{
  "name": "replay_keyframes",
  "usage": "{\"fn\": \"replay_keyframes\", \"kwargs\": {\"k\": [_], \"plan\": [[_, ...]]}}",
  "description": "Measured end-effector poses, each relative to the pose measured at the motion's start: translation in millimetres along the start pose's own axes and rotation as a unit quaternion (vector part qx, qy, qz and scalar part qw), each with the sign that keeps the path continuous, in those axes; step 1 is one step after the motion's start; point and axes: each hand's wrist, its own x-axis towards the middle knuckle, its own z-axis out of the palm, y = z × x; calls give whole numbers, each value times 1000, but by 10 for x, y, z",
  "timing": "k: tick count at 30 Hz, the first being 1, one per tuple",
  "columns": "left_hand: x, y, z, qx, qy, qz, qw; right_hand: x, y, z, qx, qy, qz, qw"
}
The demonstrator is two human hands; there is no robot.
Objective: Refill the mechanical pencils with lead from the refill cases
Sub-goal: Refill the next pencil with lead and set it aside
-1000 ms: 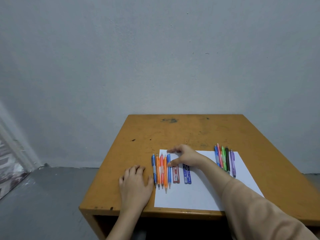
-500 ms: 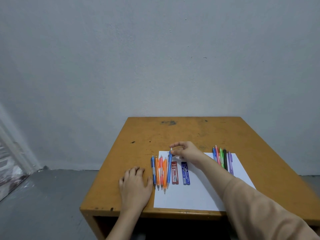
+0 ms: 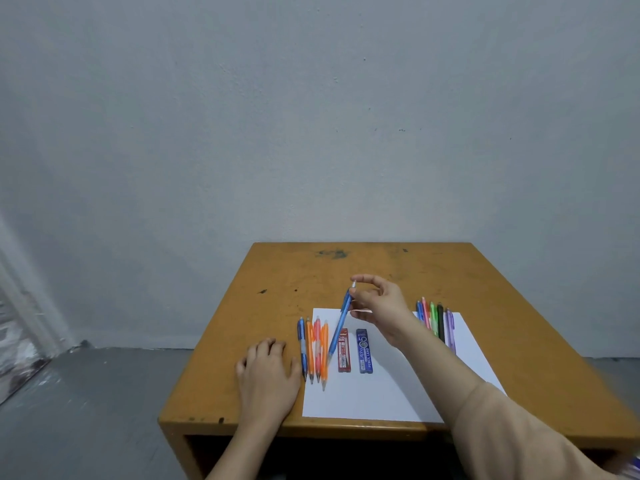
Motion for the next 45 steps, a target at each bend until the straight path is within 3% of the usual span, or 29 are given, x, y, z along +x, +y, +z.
{"fn": "replay_keyframes", "kwargs": {"k": [6,11,17,21,31,36,45], "plan": [[-19,8,-32,-41,18,23,999,-293,105,-42,80,73,-34,994],[-71,90,-17,-54,46,150,986,-509,280,-182,122,127,-17,984],[-162,388,68,-155,41,264,951,-672,395,-293,165,153,-4,974],[-177,461,180,-160,103,307,933,-707,407,-321,183,155,4,971],[-162,352,256,-135,179,283,933,-699,426,-356,167,118,-2,979],[-168,327,258,-126,172,235,948,-663,502,-374,71,98,-17,993],[-207,336,225,-142,158,197,957,-642,543,-396,48,103,0,994]]}}
